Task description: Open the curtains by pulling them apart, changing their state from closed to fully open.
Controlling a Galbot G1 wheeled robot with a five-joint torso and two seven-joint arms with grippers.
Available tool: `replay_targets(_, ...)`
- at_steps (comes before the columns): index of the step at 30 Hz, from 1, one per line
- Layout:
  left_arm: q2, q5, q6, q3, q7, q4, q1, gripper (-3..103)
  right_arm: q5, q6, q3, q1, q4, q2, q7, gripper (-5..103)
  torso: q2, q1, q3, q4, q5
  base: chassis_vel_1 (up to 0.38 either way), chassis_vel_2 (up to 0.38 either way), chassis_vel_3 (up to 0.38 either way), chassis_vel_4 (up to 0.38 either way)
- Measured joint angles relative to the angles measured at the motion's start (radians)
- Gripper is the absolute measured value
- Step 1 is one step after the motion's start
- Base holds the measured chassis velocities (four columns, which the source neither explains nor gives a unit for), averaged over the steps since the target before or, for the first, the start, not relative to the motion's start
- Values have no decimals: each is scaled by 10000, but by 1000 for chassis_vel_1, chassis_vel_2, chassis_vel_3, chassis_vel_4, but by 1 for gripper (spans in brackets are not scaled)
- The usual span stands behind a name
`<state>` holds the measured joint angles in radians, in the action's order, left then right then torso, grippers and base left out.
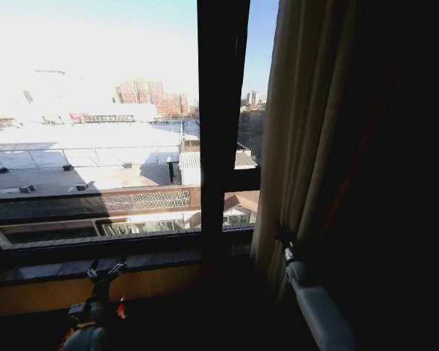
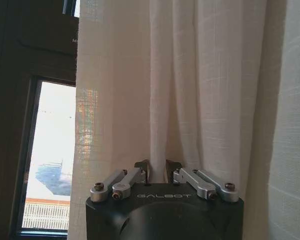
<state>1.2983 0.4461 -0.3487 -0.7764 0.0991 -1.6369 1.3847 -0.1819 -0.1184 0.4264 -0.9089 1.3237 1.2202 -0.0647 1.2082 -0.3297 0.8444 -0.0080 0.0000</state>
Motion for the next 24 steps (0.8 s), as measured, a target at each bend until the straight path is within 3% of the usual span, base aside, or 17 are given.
replay_targets(1,0,0,0,0,0,0,0,100,3,-5,-34,-61,63,0,1,24,0,0,0,0,-1,0,0,0,0)
replay_targets(3,0,0,-1,0,0,0,0,100,-23,-4,-112,-214,257,-13,-3,24,0,0,0,0,0,0,0,0,0)
replay_targets(4,0,0,0,0,0,0,0,100,-65,29,-185,-384,506,-70,12,35,0,0,0,1,0,0,0,0,0)
replay_targets(7,0,0,0,0,0,0,0,100,-131,113,-266,-604,883,-162,43,41,0,0,0,1,-1,0,0,0,0)
replay_targets(8,0,0,0,0,0,0,0,100,-287,281,-338,-886,1422,-263,71,51,1,0,0,0,-1,0,0,0,0)
replay_targets(12,0,0,0,0,0,0,0,100,-470,645,-372,-1335,2271,-424,118,62,1,0,-1,1,-1,0,0,0,0)
replay_targets(15,0,0,0,0,0,0,0,100,-469,761,-278,-1685,2636,-513,160,79,1,0,-1,0,-1,0,0,0,0)
replay_targets(17,0,0,0,0,1,0,0,100,-468,741,-224,-1774,2667,-526,186,79,1,0,-1,0,-1,0,0,0,0)
replay_targets(22,0,0,0,0,0,0,0,100,-468,626,-116,-1952,2734,-550,299,98,1,0,-1,0,0,0,0,0,0)
replay_targets(24,0,0,0,0,0,0,0,100,-469,606,-105,-1963,2740,-552,316,100,0,1,-1,0,0,0,0,0,0)
